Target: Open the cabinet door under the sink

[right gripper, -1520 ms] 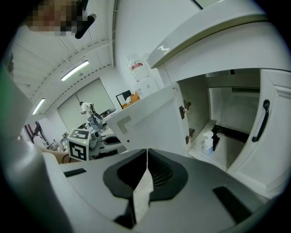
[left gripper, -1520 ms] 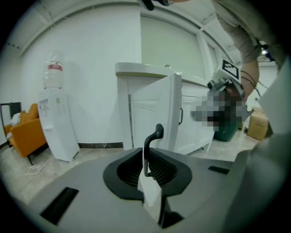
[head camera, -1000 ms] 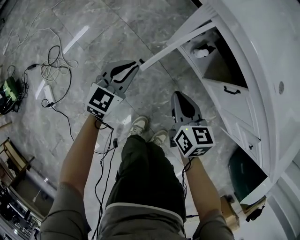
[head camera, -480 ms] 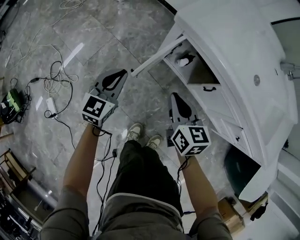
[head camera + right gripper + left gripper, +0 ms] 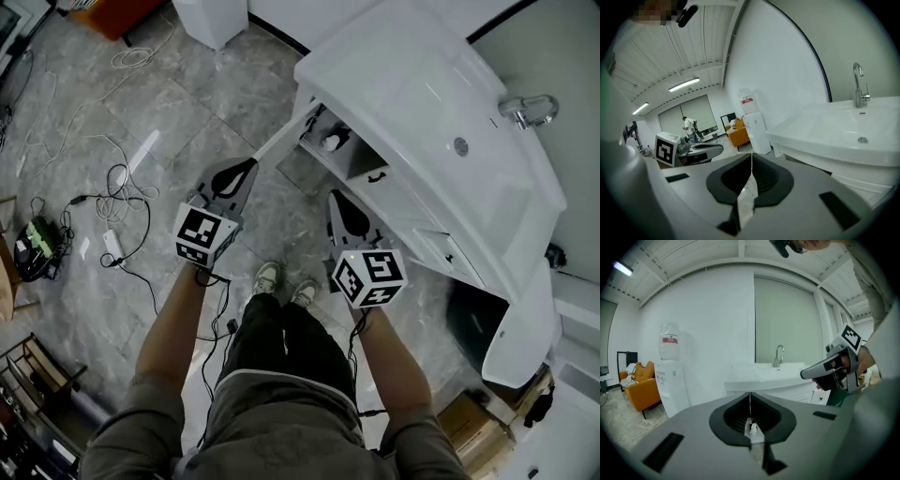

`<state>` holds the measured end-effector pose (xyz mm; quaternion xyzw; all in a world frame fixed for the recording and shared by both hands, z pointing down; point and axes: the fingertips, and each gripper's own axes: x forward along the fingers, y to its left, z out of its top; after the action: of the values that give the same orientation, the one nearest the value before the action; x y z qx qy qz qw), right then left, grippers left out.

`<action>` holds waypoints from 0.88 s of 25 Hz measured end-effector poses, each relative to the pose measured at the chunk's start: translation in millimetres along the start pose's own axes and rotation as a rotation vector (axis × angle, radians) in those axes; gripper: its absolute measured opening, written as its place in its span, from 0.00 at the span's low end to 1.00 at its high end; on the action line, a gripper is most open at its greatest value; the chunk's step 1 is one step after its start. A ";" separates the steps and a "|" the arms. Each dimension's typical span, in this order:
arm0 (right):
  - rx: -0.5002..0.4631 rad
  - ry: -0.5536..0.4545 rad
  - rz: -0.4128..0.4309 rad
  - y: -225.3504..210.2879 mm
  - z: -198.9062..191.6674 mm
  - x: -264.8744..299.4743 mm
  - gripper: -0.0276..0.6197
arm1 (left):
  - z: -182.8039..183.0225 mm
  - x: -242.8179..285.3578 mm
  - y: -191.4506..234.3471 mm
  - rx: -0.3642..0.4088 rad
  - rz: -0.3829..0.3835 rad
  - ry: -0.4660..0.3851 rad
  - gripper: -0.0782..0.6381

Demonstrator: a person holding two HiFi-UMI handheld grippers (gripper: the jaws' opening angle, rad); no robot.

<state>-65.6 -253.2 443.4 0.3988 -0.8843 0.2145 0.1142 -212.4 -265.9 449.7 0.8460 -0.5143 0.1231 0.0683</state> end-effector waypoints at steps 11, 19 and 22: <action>-0.081 -0.128 -0.065 4.4 107.4 -97.5 0.09 | 97.4 -23.5 -59.8 0.091 -0.035 0.011 0.14; -0.125 -0.258 -0.092 17.4 174.6 -175.7 0.09 | 171.5 -45.4 -107.3 0.101 -0.081 -0.036 0.14; -0.174 -0.298 -0.118 21.9 193.1 -205.0 0.09 | 202.3 -56.4 -125.5 0.146 -0.091 -0.079 0.14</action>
<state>46.3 -196.7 190.3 0.4661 -0.8816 0.0685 0.0284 -98.0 -208.9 241.0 0.8754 -0.4674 0.1234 -0.0085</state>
